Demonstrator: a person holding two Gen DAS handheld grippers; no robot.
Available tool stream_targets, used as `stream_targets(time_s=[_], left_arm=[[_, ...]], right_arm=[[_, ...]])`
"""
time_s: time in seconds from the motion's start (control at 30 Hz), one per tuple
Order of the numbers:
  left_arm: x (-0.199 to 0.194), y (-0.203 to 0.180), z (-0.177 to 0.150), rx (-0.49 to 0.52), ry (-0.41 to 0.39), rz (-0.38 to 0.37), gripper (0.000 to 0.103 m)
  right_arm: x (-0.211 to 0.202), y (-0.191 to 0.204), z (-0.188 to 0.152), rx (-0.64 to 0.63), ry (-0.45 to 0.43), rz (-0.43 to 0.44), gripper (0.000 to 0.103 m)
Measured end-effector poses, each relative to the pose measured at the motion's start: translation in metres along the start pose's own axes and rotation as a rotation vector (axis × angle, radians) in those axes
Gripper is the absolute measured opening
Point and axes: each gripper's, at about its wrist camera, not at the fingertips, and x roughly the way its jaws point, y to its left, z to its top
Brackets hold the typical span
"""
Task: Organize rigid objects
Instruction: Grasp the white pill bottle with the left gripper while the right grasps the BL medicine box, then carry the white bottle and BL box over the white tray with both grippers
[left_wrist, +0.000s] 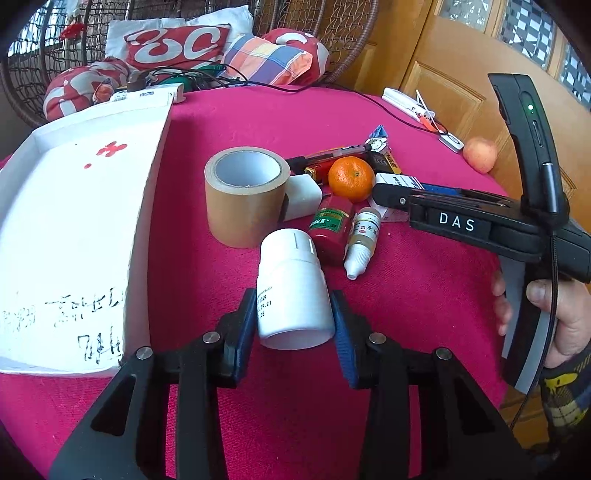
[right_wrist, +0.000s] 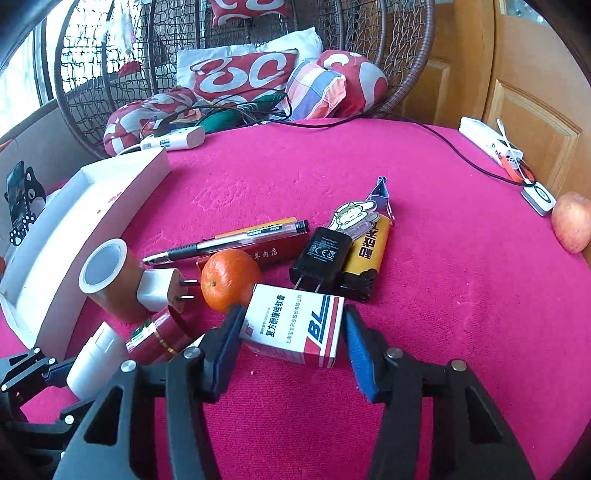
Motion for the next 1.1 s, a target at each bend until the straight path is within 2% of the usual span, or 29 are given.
stream_targets(time_s=[0.13,0.27,0.53,0.73,1.1], left_arm=[[-0.004,-0.001,0.001,0.009,-0.018,-0.01,0.037],[-0.013,-0.004,0.002,0.024,-0.047,-0.014,0.036],[-0.032,-0.006,0.007,0.024,-0.118,-0.023,0.036],[-0.049,-0.008,0.012,0.039,-0.174,-0.011,0.036],[-0.068,0.006,0.013,0.014,-0.238,-0.006,0.036]], right_arm=[[-0.003,-0.001,-0.005,-0.006,-0.01,-0.004,0.053],[-0.01,-0.015,-0.011,0.062,-0.016,0.016,0.052],[-0.039,-0.033,-0.011,0.136,-0.088,0.033,0.052],[-0.058,-0.026,-0.006,0.128,-0.155,0.058,0.052],[-0.072,-0.015,0.001,0.115,-0.202,0.081,0.052]])
